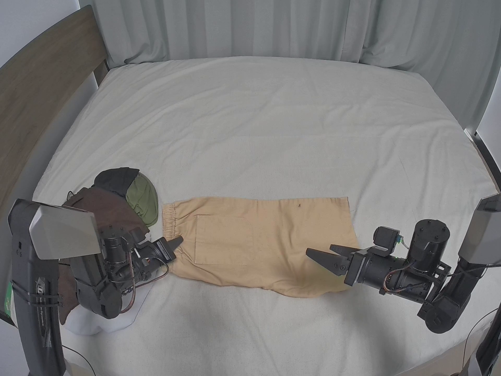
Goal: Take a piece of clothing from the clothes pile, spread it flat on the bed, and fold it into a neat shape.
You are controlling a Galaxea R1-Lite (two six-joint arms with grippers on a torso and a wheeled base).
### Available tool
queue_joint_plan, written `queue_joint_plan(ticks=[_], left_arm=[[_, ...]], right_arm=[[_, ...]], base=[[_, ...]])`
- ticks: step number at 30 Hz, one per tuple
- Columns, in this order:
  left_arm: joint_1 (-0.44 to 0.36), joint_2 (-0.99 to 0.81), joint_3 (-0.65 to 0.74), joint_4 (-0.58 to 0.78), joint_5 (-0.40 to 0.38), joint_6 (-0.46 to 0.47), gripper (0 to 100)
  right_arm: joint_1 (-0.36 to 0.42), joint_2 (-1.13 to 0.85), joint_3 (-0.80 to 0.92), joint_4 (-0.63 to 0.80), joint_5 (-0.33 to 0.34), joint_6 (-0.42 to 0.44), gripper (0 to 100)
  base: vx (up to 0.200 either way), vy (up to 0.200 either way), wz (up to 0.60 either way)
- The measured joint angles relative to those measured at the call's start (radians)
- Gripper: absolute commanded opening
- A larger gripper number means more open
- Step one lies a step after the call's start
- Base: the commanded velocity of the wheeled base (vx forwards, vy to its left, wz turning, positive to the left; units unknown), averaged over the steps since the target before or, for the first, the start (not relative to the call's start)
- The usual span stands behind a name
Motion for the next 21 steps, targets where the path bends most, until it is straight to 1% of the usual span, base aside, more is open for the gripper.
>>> queue_joint_plan(ticks=[6, 21], left_arm=[[0.022, -0.049, 0.035, 0.000, -0.005, -0.019, 0], [0.035, -0.111, 0.156, -0.001, -0.081, -0.002, 0]], right_arm=[[0.008, 0.012, 0.001, 0.000, 0.000, 0.000, 100], [0.026, 0.021, 0.000, 0.000, -0.002, -0.001, 100]], base=[[0.000, 0.000, 0.00], [0.000, 0.000, 0.00]])
